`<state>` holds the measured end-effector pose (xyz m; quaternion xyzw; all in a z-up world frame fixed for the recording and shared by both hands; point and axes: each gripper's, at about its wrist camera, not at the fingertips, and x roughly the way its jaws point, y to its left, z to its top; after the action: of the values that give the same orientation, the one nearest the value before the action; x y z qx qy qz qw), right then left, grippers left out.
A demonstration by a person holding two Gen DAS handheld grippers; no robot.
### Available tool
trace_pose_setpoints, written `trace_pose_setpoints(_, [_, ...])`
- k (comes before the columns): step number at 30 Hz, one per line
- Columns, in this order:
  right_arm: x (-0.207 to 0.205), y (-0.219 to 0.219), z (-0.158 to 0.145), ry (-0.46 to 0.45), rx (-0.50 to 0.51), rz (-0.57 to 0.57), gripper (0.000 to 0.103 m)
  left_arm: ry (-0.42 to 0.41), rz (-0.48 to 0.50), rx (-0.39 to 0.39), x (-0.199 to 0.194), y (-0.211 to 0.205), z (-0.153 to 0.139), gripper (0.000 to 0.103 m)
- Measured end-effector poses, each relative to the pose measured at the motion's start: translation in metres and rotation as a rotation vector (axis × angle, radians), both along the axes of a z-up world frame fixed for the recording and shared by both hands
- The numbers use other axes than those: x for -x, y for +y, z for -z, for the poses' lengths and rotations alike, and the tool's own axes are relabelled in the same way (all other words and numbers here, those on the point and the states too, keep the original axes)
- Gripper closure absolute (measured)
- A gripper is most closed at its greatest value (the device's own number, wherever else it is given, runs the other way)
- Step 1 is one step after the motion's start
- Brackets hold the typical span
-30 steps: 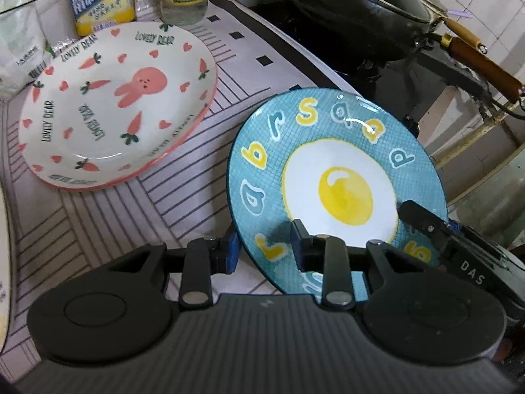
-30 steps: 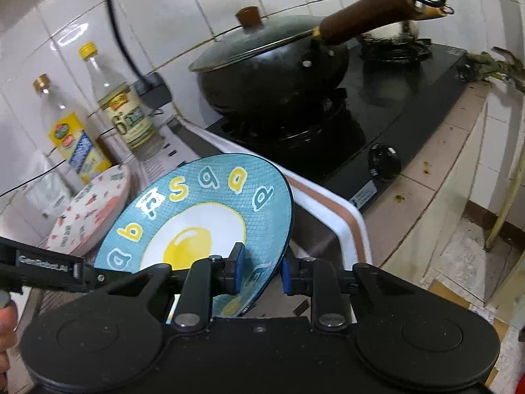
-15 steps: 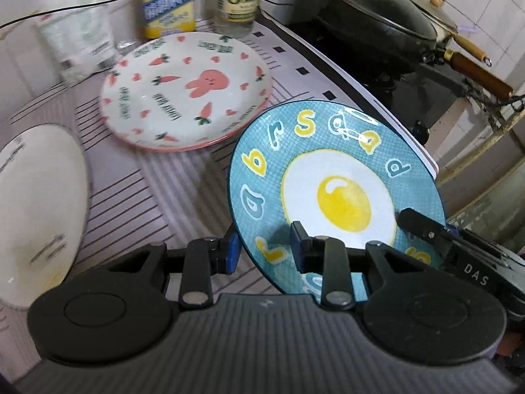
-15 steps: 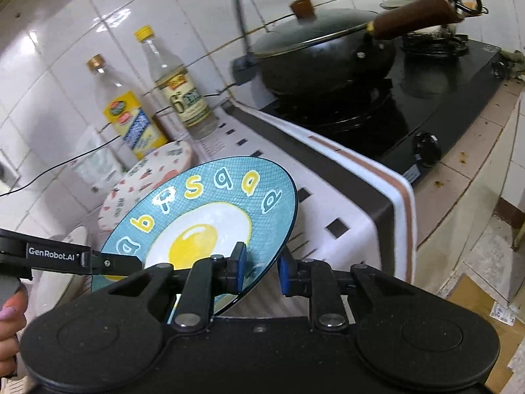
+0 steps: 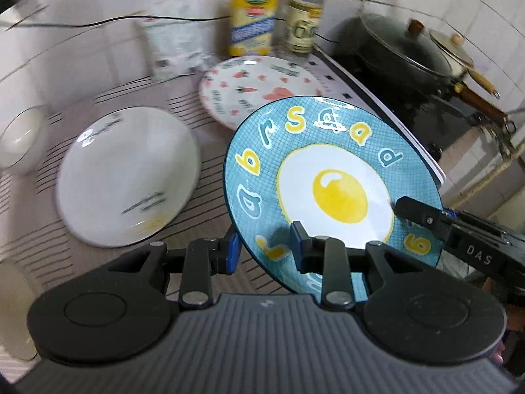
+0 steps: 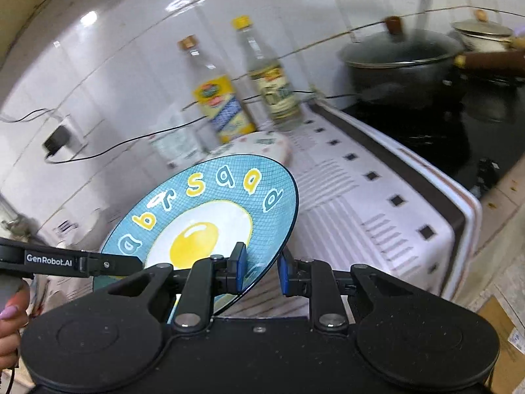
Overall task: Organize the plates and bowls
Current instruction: 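Grasp the blue egg plate rim with the right gripper and lift, then carry the blue plate over the white plate and lower it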
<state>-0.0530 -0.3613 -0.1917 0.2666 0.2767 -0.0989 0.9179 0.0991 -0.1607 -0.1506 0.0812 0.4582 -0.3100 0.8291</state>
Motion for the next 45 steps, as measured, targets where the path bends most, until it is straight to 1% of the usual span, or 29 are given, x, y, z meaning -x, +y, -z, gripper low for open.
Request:
trace_pose_setpoints(4, [-0.017, 0.016, -0.009, -0.014, 0.007, -0.068, 0.078, -0.005, -0.054, 0.007, -0.002, 0.026, -0.004, 0.074])
trace_pose_setpoints(7, [-0.030, 0.026, -0.016, -0.019, 0.012, -0.115, 0.078, 0.007, -0.098, 0.026, -0.008, 0.045, -0.006, 0.074])
trace_pose_setpoints(9, [-0.040, 0.032, -0.020, -0.003, 0.015, -0.149, 0.078, 0.010, -0.118, 0.019, -0.012, 0.054, -0.008, 0.074])
trace_pose_setpoints(12, [-0.053, 0.041, -0.025, 0.014, 0.017, -0.198, 0.078, -0.011, -0.144, 0.007, -0.014, 0.067, -0.011, 0.074])
trace_pose_setpoints(16, [-0.069, 0.048, -0.025, -0.001, 0.006, -0.268, 0.078, -0.014, -0.192, 0.003, -0.023, 0.084, -0.012, 0.074])
trace_pose_setpoints(21, [-0.098, 0.060, -0.022, -0.001, 0.000, -0.325, 0.078, 0.002, -0.251, -0.003, -0.040, 0.104, -0.005, 0.074])
trace_pose_setpoints(25, [-0.123, 0.069, -0.015, 0.005, 0.004, -0.367, 0.078, 0.049, -0.272, -0.023, -0.065, 0.115, 0.007, 0.074])
trace_pose_setpoints(27, [-0.137, 0.071, -0.008, 0.017, -0.006, -0.376, 0.078, 0.070, -0.269, -0.047, -0.080, 0.116, 0.013, 0.074])
trace_pose_setpoints(34, [-0.177, 0.076, 0.018, 0.056, -0.038, -0.384, 0.078, 0.151, -0.263, -0.086, -0.128, 0.118, 0.035, 0.073])
trace_pose_setpoints(40, [-0.196, 0.083, 0.034, 0.095, -0.036, -0.380, 0.078, 0.235, -0.269, -0.107, -0.156, 0.122, 0.054, 0.071])
trace_pose_setpoints(42, [-0.199, 0.083, 0.036, 0.092, -0.045, -0.374, 0.078, 0.264, -0.282, -0.093, -0.163, 0.124, 0.058, 0.071])
trace_pose_setpoints(45, [-0.206, 0.084, 0.035, 0.098, -0.025, -0.387, 0.078, 0.287, -0.287, -0.100, -0.170, 0.125, 0.060, 0.071])
